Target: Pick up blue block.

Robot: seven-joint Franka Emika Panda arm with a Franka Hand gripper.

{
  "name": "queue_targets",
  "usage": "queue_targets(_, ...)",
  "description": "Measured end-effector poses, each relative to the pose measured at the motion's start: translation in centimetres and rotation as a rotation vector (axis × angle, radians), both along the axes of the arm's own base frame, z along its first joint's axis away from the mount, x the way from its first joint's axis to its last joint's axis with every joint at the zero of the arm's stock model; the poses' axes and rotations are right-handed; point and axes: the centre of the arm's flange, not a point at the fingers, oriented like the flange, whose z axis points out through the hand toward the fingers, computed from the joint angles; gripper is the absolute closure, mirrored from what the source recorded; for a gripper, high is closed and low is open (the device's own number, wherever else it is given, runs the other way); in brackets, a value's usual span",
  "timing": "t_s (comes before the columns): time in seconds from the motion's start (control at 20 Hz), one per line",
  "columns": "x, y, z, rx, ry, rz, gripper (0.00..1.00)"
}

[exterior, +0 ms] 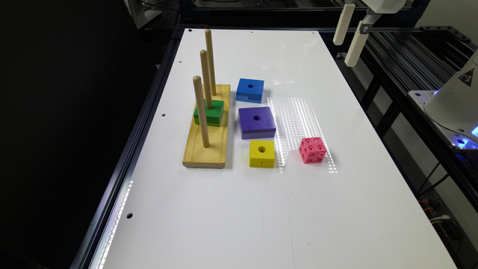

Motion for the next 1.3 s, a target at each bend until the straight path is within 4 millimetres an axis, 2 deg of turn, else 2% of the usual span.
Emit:
queue_targets(0.9,0.5,0.0,0.7,-0.003,-0.021,0.001,0.00)
queue_targets(1.3,1.9,-1.5,1.5,-0.006,-0.037,-0.004,0.00)
